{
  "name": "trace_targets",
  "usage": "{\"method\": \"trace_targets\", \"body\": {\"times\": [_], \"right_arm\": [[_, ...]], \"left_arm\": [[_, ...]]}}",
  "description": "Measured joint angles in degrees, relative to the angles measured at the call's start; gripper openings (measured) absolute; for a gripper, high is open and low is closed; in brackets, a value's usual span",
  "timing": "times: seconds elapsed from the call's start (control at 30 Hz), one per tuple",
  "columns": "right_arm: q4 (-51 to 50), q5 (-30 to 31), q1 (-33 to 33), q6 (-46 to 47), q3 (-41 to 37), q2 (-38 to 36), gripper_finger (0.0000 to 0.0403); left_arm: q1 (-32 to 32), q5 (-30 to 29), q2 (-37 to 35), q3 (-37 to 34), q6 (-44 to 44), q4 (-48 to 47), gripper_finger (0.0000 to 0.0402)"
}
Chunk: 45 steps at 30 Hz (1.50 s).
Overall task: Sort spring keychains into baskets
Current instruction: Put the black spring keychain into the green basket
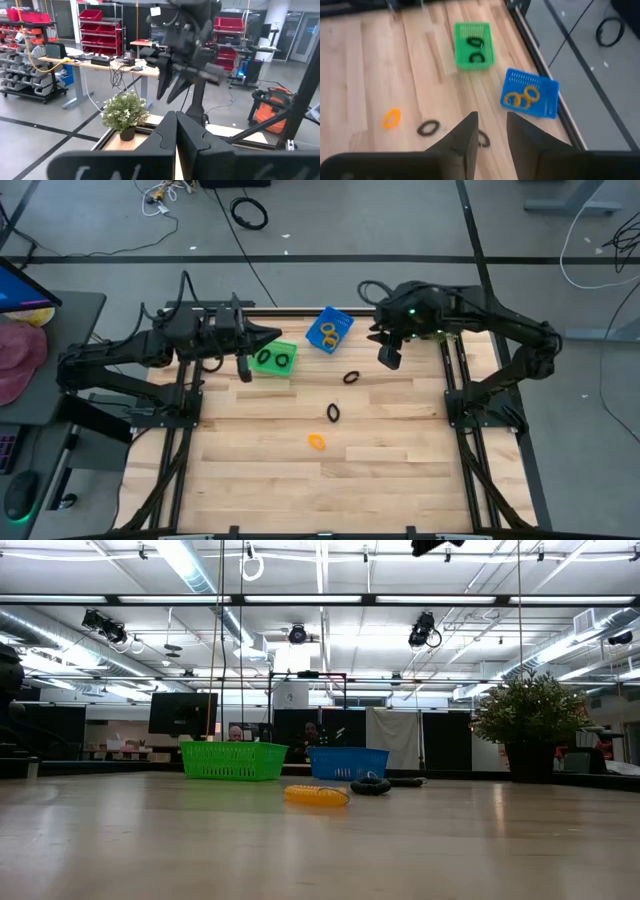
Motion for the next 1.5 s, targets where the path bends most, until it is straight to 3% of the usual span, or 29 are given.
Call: {"method": "trace_targets", "body": {"times": [0.17, 0.4, 0.57, 0.87, 1.27, 1.5], "right_arm": [[-0.9, -2.5, 0.2, 0.3, -1.2, 1.9, 0.0104], [4.6, -7.3, -1.0, -4.8, -12.2, 2.0, 0.0113], [8.8, -11.5, -2.7, -7.3, -17.7, 4.2, 0.0152], [12.4, -10.9, -5.6, -14.0, -22.1, 12.9, 0.0227], [24.9, -10.2, -5.9, -25.2, -35.7, 15.2, 0.0231], [26.7, -11.8, -5.8, -26.3, -37.2, 18.8, 0.0231]], "left_arm": [[0.0, 0.2, 0.0, 0.0, 0.0, 0.0, 0.0002], [-1.7, 0.7, 0.0, 0.0, 0.2, -0.3, 0.0003], [-2.8, 0.7, 0.0, 0.0, 0.2, -1.1, 0.0004], [-3.8, 0.6, 0.0, 0.0, 0.2, -1.2, 0.0004], [-4.7, -1.5, 0.0, 0.0, 0.3, -1.5, 0.0005], [-4.7, -1.5, 0.0, 0.0, 0.4, -1.5, 0.0005]]}}
